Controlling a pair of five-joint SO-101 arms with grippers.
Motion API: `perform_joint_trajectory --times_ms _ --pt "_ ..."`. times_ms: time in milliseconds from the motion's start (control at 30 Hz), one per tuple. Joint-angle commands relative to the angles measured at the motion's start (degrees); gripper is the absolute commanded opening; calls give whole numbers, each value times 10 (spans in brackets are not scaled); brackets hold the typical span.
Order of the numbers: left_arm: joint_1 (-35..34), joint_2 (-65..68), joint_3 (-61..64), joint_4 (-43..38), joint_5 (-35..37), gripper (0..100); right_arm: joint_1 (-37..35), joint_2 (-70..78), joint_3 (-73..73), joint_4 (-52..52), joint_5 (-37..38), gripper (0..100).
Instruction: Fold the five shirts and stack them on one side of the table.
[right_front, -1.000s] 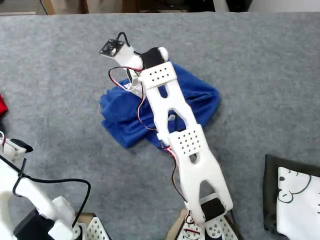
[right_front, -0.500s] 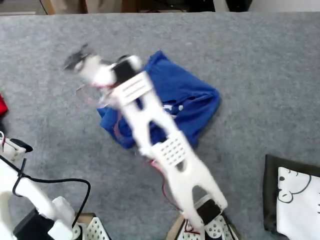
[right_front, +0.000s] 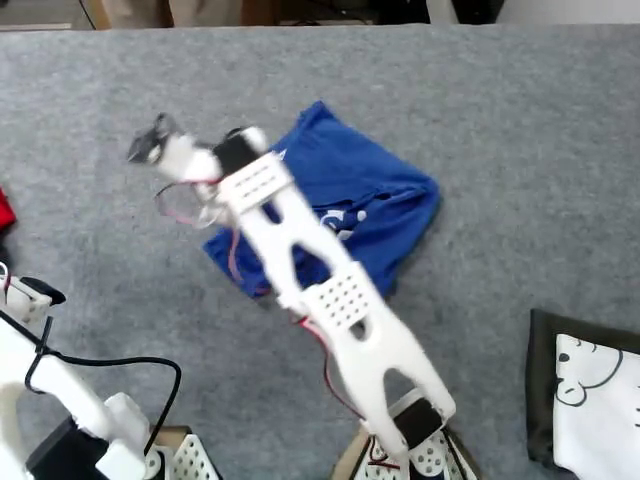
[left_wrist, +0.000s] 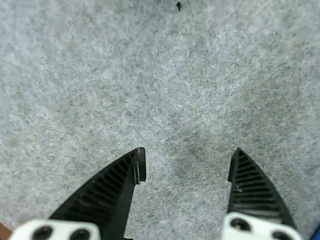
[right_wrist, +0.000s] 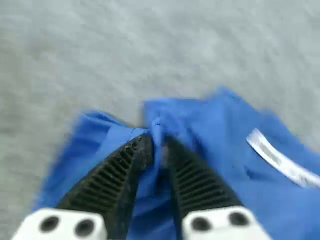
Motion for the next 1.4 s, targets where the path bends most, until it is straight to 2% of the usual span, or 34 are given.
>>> perform_joint_trajectory --times_ms 0,367,467,600,767,900,1067,1167,1367 --pt "-1 -14 -2 -7 -5 274 78 -36 -47 2 4 5" --pt "5 -11 -2 -7 -4 274 233 -106 -80 92 18 5" --pt "34 -11 -2 -4 -4 274 293 -105 -56 91 18 5" --pt "123 -11 -2 -6 -2 274 373 -105 -37 89 19 5" --pt "276 -9 -2 -25 11 275 470 -104 -35 78 20 5" --pt "383 -8 -8 -89 98 279 517 -80 -38 69 20 5" --pt "527 28 -18 -167 196 279 520 -23 -42 68 3 5" --pt "565 83 -77 -151 247 279 515 15 -74 64 -29 5" --pt "567 202 -268 -73 300 279 505 95 -182 88 -59 5"
